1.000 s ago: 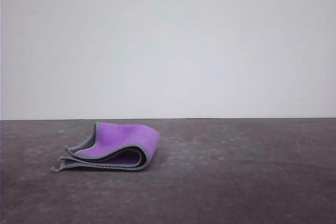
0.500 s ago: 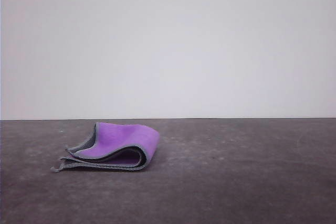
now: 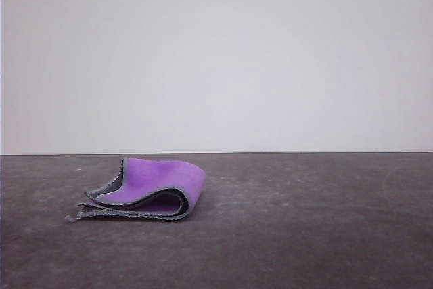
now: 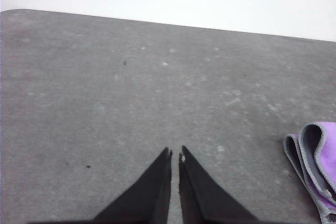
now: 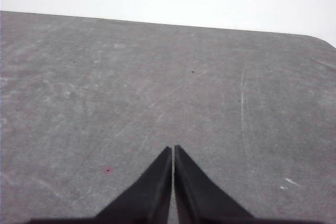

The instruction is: Fold clothes

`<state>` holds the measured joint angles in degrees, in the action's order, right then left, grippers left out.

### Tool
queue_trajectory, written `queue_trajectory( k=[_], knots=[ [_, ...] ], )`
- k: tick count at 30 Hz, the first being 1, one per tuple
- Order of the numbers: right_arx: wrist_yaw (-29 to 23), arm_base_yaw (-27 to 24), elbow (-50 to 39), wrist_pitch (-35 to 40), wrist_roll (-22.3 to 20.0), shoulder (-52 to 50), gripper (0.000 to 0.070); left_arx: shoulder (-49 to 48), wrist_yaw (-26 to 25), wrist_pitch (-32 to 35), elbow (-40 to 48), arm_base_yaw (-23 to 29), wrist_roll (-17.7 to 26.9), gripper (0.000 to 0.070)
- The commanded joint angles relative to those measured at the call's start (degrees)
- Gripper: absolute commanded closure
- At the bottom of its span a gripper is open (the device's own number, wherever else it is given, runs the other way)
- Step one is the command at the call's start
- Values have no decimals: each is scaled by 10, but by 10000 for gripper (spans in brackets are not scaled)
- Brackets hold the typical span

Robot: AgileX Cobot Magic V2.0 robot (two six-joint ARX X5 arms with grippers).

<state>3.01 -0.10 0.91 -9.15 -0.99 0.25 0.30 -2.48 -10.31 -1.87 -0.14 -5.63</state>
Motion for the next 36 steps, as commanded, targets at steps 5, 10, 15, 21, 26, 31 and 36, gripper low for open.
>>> queue_trajectory(
  k=[5, 10, 15, 21, 26, 31, 36],
  knots=[
    [0, 0, -2, 7, 9, 0, 696, -1, -1, -3, 12, 0, -2, 683],
    [0, 0, -2, 7, 9, 0, 696, -1, -1, -3, 12, 0, -2, 683],
    [0, 0, -2, 7, 9, 0, 696, -1, -1, -3, 12, 0, -2, 683],
    [0, 0, -2, 7, 9, 0, 696, -1, -1, -3, 12, 0, -2, 683],
    [0, 0, -2, 7, 9, 0, 696, -1, -1, -3, 12, 0, -2, 683],
    [0, 0, -2, 7, 9, 0, 696, -1, -1, -3, 12, 0, -2, 683],
    [0, 0, -2, 7, 9, 0, 696, -1, -1, -3, 12, 0, -2, 683]
  ],
)
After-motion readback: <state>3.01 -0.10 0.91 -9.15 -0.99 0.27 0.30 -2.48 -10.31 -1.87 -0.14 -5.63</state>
